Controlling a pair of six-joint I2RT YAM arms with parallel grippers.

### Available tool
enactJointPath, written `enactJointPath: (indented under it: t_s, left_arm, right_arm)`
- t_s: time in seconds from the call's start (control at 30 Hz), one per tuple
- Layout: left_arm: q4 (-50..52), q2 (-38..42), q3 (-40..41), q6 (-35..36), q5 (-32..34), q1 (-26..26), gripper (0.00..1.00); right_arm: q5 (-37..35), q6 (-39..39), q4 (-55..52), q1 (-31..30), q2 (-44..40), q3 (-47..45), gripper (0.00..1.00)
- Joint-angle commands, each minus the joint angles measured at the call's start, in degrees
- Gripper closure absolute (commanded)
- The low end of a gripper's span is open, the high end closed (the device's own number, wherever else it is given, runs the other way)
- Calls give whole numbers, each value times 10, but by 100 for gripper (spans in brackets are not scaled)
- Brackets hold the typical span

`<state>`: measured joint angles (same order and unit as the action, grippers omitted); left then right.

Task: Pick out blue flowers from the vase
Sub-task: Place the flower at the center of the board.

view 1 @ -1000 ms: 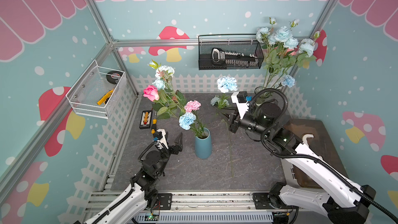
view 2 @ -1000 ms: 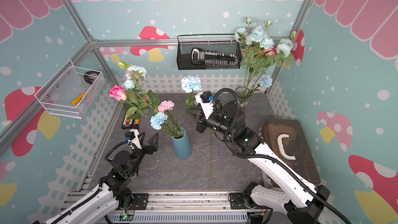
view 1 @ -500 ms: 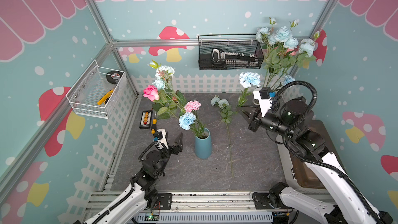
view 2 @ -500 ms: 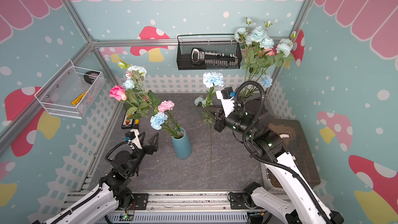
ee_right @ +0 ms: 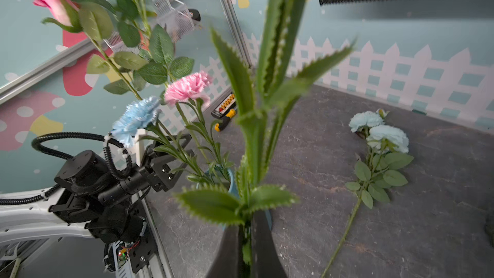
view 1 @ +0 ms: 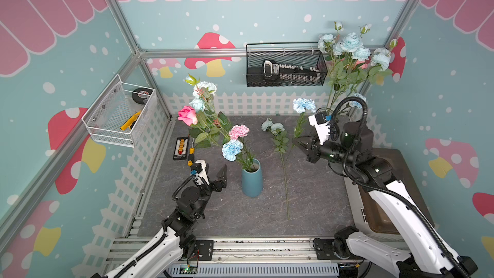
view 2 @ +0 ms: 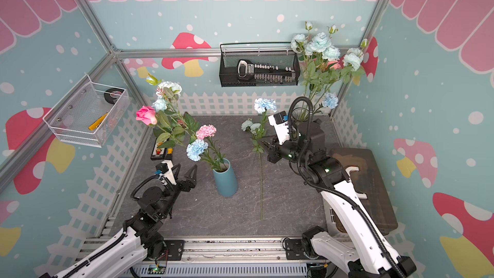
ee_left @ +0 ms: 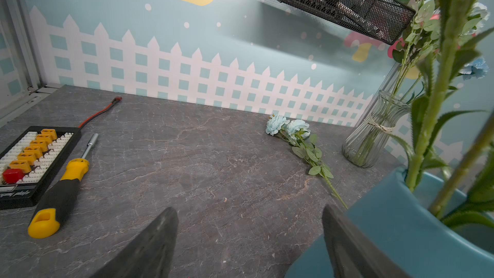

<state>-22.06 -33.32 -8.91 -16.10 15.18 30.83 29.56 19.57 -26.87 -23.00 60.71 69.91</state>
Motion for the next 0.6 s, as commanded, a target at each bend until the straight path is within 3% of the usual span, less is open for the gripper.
enactJointPath:
  t_s: [0.0,0.57]
  left_arm:
    - [1,0,1,-3,-6,-3,15]
    - [0,-16,-5,-3,-7,-3,15]
  right_arm:
    - [44,1,-17,13,34,-26,97]
    - [104,-27,25,35,279,-35,96]
